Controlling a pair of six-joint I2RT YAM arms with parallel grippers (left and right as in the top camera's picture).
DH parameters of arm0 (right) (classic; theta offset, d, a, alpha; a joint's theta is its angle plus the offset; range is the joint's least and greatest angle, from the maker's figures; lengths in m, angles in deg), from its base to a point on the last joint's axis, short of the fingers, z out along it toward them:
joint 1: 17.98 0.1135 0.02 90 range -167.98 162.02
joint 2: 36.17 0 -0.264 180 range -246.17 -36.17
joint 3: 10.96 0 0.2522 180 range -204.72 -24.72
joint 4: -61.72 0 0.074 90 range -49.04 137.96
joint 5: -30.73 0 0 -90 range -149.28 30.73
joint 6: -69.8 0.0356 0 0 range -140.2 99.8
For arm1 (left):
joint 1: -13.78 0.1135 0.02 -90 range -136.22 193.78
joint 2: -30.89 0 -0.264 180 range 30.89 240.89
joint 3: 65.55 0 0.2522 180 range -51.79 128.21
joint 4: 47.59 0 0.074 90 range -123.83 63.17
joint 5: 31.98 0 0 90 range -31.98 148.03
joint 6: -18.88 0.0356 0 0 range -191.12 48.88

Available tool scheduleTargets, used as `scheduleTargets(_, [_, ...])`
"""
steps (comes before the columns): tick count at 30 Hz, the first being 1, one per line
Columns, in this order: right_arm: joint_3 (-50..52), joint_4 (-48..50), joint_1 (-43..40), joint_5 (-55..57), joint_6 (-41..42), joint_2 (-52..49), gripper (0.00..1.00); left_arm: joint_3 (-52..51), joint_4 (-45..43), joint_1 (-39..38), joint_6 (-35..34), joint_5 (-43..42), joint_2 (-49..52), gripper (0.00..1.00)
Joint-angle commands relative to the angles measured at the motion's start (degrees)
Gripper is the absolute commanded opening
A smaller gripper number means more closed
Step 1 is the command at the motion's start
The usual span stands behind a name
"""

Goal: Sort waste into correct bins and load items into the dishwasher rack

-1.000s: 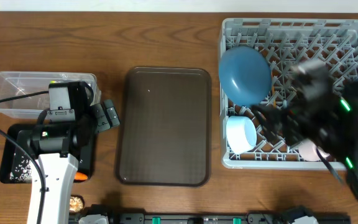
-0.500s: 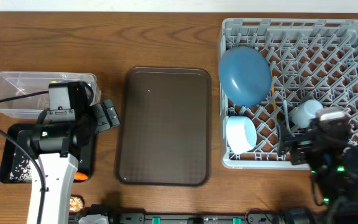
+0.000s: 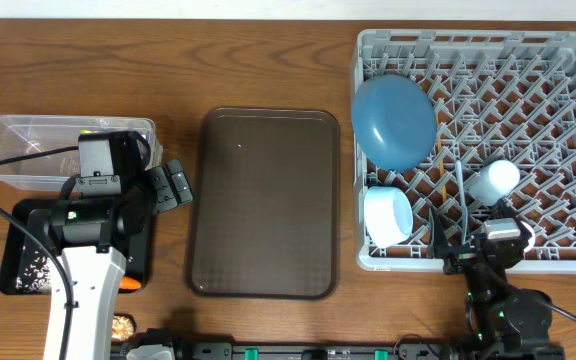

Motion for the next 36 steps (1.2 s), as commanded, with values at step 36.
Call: scheduleTargets(36, [9.6,8.9,-1.2,-0.3,-0.3,0.7,0.99,0.7,0.1,0.3,-0.5,0.7,-1.0,0.98])
